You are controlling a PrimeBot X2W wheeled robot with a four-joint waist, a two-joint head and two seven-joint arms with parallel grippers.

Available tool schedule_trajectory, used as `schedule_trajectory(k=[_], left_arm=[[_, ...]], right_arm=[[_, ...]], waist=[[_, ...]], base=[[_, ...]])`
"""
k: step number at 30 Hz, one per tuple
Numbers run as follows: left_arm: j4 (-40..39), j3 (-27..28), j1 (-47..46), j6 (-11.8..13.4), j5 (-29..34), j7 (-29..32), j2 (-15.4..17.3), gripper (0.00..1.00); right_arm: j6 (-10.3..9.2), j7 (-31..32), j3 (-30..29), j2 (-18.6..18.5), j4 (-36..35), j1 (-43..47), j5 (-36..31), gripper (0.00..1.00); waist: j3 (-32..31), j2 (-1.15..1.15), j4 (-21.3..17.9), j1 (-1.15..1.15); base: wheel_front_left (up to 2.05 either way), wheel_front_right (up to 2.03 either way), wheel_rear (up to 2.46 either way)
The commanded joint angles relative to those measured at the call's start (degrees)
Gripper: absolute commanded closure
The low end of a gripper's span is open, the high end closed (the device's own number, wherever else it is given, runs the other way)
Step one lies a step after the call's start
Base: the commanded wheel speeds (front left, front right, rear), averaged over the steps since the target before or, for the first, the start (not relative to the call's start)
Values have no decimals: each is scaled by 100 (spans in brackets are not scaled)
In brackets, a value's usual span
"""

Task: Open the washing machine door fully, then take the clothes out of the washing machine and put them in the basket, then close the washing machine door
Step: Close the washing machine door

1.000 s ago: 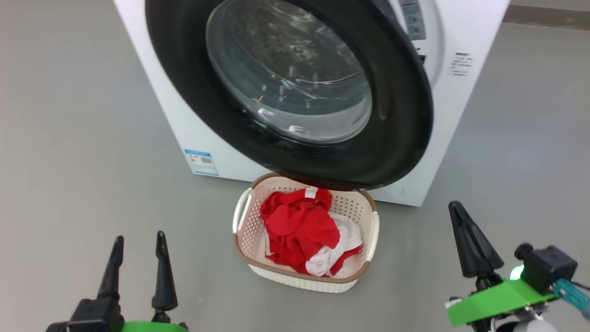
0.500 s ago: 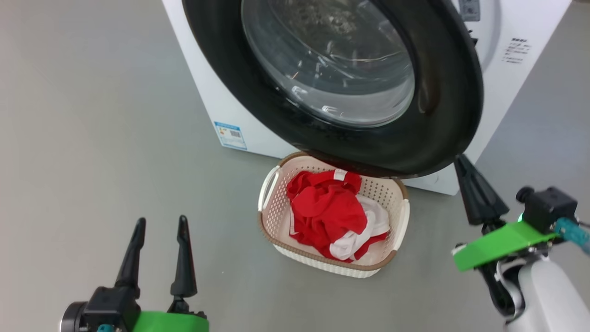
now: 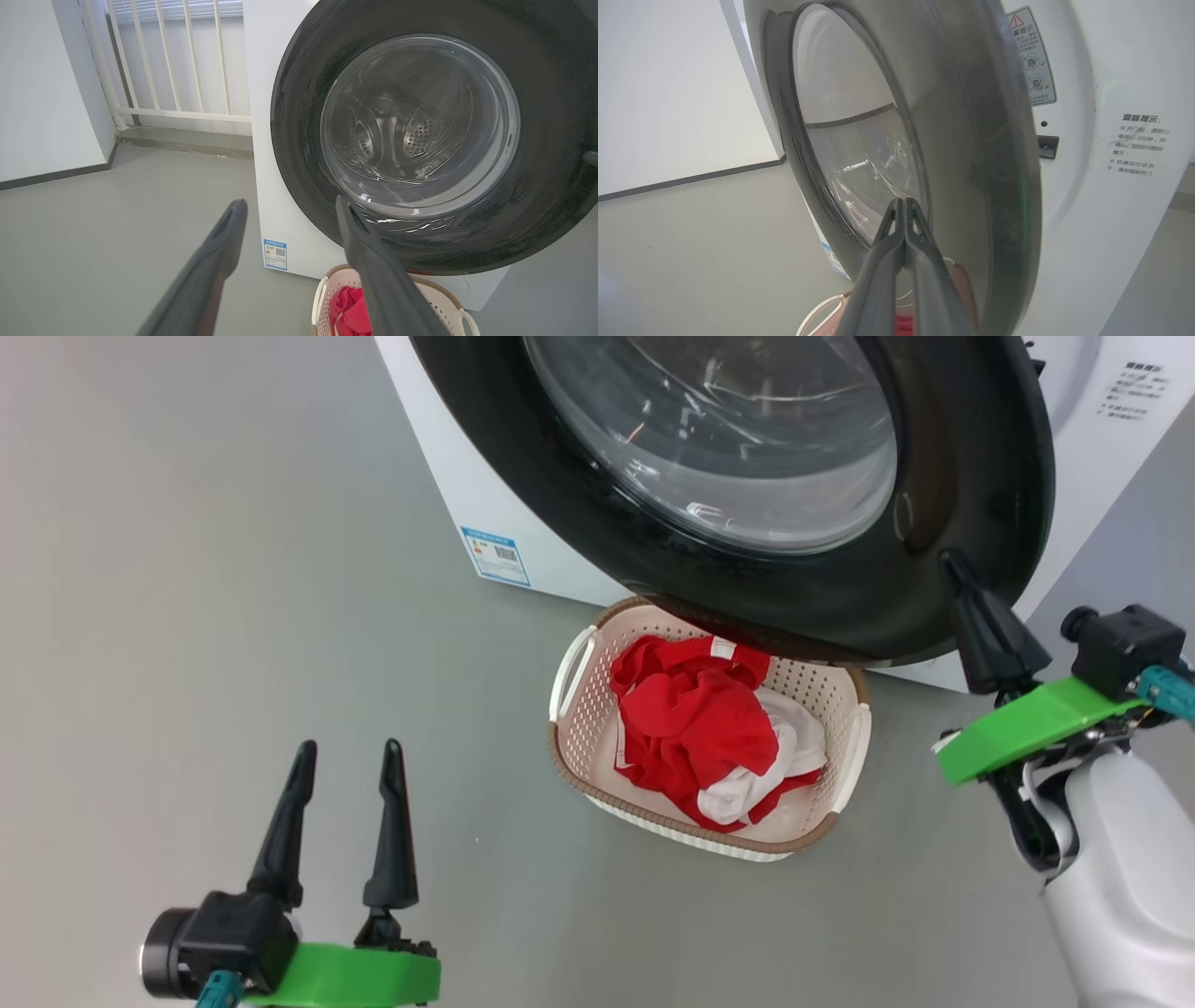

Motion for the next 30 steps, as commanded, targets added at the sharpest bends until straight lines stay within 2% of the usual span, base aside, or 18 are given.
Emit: schedule_trajectory(k=[1,18,30], left_arm=[[-99,235,-215,-57,60,-46,49,0],[-116,463,-319,-489,310,-46,-318,0],[-181,484,-416,-697,414,-46,-485,0]], right_arm=[[9,-68,139,-36,-71,-173,141,100],[9,-216,161,-490,687,-1120,190,100],[9,-237,233,-721,1278,-1987,56,100]], waist=[[56,0,31,0],[474,0,125,0],[807,0,232,0]], base=[[0,0,0],[0,0,0],[0,0,0]])
